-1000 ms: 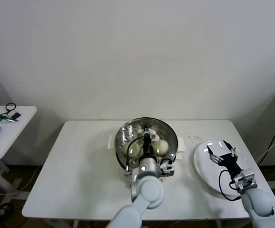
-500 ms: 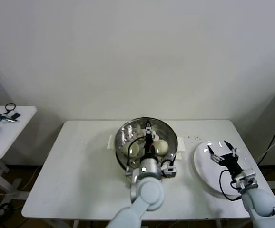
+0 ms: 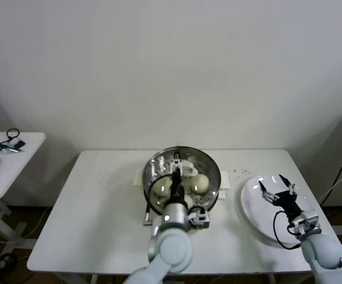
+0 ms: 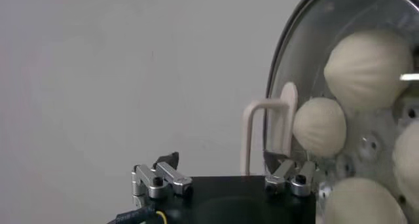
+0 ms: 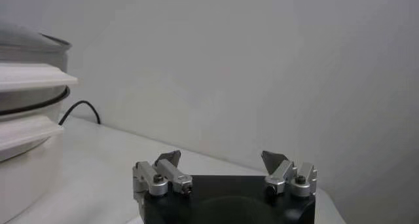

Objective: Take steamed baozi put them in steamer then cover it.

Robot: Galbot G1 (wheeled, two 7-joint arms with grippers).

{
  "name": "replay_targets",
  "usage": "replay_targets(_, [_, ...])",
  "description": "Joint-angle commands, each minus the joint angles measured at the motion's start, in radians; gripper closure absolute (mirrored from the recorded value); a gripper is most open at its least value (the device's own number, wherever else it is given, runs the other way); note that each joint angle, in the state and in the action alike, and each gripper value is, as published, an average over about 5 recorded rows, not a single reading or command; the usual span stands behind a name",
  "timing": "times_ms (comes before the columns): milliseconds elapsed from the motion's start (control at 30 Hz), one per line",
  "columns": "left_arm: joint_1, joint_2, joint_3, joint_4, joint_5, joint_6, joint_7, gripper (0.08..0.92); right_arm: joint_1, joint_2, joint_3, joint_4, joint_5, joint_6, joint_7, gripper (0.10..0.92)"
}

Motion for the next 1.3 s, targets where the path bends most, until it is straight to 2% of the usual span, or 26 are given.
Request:
replay_targets(33, [0.098,0.119,-0.024,-0.194,-0.062,0.049,0.005,0.178,0.0,0.0,0.002,0.005,-0.001,-0.003,-0.001,0.203])
replay_targets(200, [0.159,0.181,-0.083,-0.292,-0.175,0.049,-0.06,0.177,-0.002,0.001,0.002,0.008,-0.005,-0.003,-0.002,0.203])
replay_targets(267, [0.184,0.204,-0.129,-0.33,-0.265,0.048,-0.124,0.177,-0.003,0.002,0.002,0.01,-0.007,-0.003,-0.003,0.203])
replay_targets(333, [0.207,0.222,-0.196,-0.353,-0.409,0.02,-0.223,0.177,-0.006,0.003,0.002,0.013,-0.01,-0.005,-0.005,0.203])
replay_targets(500, [0.271,0.226,-0.421,-0.368,-0.841,-0.173,-0.475,0.177,-0.019,0.006,0.01,0.021,-0.01,-0.005,-0.012,0.203])
replay_targets(633, [0.375,0.182,-0.605,-0.372,-1.1,-0.358,-0.57,0.177,-0.035,0.008,0.019,0.031,0.001,-0.004,-0.019,0.203])
replay_targets(800, [0.526,0.118,-0.757,-0.356,-1.379,-0.565,-0.587,0.177,-0.063,0.009,0.028,0.063,0.033,-0.006,-0.026,0.203])
replay_targets(933, [0.59,0.078,-0.81,-0.304,-1.505,-0.685,-0.573,0.177,-0.089,0.015,0.034,0.093,0.06,-0.008,-0.029,0.203])
replay_targets(1133, [0.63,0.04,-0.816,-0.224,-1.594,-0.775,-0.565,0.177,-0.131,0.016,0.039,0.122,0.099,-0.007,-0.033,0.203])
replay_targets(1300, [0.63,0.003,-0.813,-0.185,-1.623,-0.799,-0.531,0.177,-0.159,0.01,0.048,0.133,0.109,-0.002,-0.039,0.203])
